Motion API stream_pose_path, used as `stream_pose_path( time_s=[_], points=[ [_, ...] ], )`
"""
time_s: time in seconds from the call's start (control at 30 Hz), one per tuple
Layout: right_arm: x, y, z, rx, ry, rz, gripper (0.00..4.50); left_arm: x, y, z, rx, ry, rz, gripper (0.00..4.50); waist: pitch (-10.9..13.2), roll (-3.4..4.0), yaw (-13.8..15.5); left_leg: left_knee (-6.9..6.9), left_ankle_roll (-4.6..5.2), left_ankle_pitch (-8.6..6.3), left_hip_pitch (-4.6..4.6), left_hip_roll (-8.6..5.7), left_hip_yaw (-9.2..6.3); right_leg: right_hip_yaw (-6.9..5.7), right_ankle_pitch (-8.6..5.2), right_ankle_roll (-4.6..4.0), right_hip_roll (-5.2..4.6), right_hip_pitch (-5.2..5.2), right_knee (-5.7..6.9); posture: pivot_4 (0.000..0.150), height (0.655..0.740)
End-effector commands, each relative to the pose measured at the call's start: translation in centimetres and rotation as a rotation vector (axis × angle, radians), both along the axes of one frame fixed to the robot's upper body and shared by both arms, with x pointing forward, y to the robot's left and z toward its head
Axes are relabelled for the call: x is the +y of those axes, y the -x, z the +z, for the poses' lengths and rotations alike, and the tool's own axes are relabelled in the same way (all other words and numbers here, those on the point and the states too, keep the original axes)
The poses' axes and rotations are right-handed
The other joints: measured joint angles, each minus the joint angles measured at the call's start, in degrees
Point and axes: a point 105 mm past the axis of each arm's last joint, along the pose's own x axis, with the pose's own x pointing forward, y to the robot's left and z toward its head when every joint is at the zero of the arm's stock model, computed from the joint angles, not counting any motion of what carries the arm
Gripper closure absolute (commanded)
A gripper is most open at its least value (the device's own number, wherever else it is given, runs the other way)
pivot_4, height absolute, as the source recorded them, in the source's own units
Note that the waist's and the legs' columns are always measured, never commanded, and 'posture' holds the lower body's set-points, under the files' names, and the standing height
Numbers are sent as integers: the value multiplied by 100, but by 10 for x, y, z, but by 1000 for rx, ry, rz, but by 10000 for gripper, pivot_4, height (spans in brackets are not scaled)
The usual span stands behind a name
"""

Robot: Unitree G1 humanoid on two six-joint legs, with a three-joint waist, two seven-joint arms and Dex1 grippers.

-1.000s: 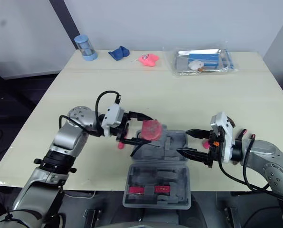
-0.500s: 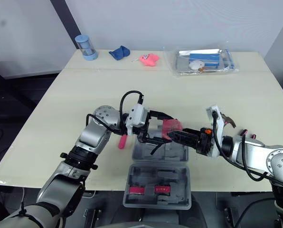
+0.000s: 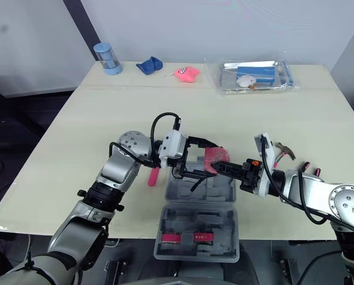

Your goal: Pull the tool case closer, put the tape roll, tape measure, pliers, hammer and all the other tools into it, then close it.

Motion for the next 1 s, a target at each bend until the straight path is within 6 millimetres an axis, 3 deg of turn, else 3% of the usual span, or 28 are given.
stream_pose_path(
  time_s=[0.03,0.33,0.47,0.63,1.0],
  points=[
    [0,5,8,-41,-2,17,40082,3,7,7,31,41,-29,1264,0,0,-5,0,0,0,-1,0,0,0,0,0,0,0,0,1500,7400],
    [-32,11,-4,5,32,4,40083,36,20,15,112,62,-48,0,0,0,3,-1,0,0,-5,0,-3,-4,0,0,0,-3,-2,1500,7400],
    [-66,20,-43,122,130,-72,40083,65,44,17,186,37,-83,0,0,0,-3,-2,1,-1,-6,1,-3,-4,0,0,0,-5,-3,1500,7400],
    [-90,31,-71,206,177,-115,40083,84,63,15,216,-24,-85,0,1,3,11,-2,10,-5,-5,3,-1,-3,-1,-1,0,-7,-3,1500,7400],
    [-105,43,-113,324,229,-158,40083,104,81,9,227,-123,-62,0,2,4,11,-4,10,-6,-3,3,4,1,-1,0,0,-6,-6,1500,7400]
  ],
)
